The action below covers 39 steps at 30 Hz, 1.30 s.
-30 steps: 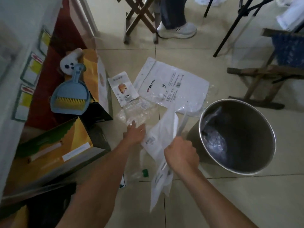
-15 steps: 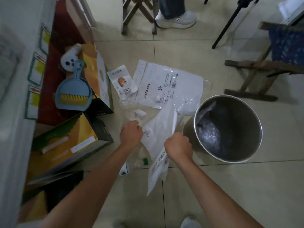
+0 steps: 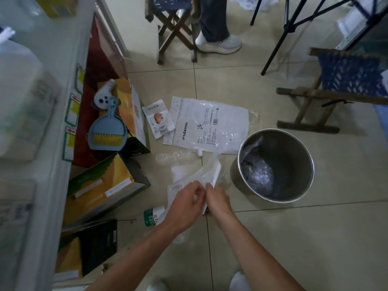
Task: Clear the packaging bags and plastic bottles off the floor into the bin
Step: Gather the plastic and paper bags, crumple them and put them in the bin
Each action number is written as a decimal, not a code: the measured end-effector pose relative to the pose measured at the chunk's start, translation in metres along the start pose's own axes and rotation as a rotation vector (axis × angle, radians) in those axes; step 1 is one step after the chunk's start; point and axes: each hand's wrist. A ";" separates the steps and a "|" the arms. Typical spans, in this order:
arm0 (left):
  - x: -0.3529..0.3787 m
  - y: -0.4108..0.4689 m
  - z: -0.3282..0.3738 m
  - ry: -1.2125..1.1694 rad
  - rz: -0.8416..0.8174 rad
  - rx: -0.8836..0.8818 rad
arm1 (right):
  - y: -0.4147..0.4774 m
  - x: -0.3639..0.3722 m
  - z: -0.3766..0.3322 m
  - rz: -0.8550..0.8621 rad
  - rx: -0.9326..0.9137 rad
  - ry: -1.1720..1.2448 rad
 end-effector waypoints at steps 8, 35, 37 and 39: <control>-0.012 0.022 -0.012 -0.171 -0.209 -0.011 | -0.008 -0.014 -0.007 0.125 -0.080 -0.175; 0.085 0.258 -0.109 0.652 -0.238 -0.166 | 0.074 -0.023 0.003 0.245 -0.305 -0.565; 0.070 0.240 -0.103 0.526 -0.042 -0.191 | 0.071 -0.021 0.001 0.242 -0.304 -0.566; 0.049 0.216 -0.093 0.409 0.176 -0.190 | 0.067 -0.019 0.001 0.241 -0.276 -0.539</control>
Point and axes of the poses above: each hand's wrist, its own y-axis towards the middle knuckle, its own x-axis out of the palm, z = x × y, and after that the axes turned 13 degrees about y, right-handed
